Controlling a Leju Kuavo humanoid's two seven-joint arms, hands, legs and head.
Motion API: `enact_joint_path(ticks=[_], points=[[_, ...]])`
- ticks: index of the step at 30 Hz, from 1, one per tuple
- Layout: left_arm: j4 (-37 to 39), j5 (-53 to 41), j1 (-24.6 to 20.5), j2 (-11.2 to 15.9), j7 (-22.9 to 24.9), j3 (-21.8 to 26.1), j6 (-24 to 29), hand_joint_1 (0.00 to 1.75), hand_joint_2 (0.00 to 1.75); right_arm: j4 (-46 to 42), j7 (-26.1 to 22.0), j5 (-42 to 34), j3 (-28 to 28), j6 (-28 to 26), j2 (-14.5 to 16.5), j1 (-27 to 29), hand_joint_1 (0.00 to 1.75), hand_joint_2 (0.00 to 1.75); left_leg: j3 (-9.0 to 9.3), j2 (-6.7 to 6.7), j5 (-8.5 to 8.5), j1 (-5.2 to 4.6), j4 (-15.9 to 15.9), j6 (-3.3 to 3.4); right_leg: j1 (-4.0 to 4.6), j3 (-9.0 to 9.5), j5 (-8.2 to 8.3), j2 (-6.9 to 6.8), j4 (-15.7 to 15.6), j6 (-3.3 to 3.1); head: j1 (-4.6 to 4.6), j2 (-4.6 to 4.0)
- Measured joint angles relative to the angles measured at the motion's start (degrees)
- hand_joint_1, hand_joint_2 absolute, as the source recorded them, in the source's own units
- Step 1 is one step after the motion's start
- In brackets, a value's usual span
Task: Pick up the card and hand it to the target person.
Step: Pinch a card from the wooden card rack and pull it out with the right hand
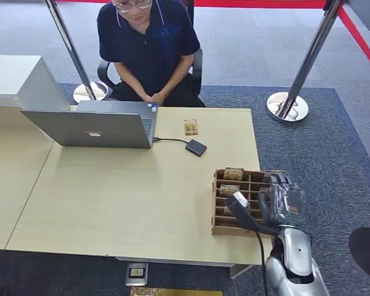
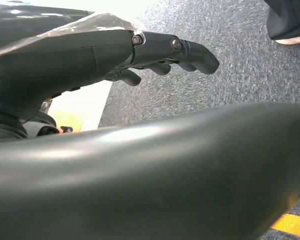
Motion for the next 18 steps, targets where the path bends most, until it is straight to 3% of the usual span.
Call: enact_joint_path(ticks=[9,14,18], points=[[0.0,-0.4,0.0,0.0,-0.1,0.0,0.0,0.0,0.0,0.5,0.0,-0.2,-0.3,0.0,0.1,0.3,0.88,1.75,0.01,0.0,0.0,0.0,0.0,0.0,0.0,0.0,0.0,0.0,0.0,0.0,0.01,0.0],[0.0,-0.6,0.0,0.0,-0.6,-0.2,0.0,0.0,0.0,0.4,0.0,-0.2,-0.4,0.0,0.1,0.9,1.06,1.75,0.03,0.0,0.0,0.0,0.0,0.0,0.0,0.01,0.0,0.0,0.0,0.0,0.01,0.0],[0.0,-0.5,0.0,0.0,-0.8,-0.3,0.0,0.0,0.0,0.3,0.1,-0.2,-0.8,0.3,0.1,1.2,1.37,1.75,0.04,0.0,0.0,0.0,0.0,0.0,0.0,0.03,0.0,0.0,0.0,0.0,0.0,0.0]])
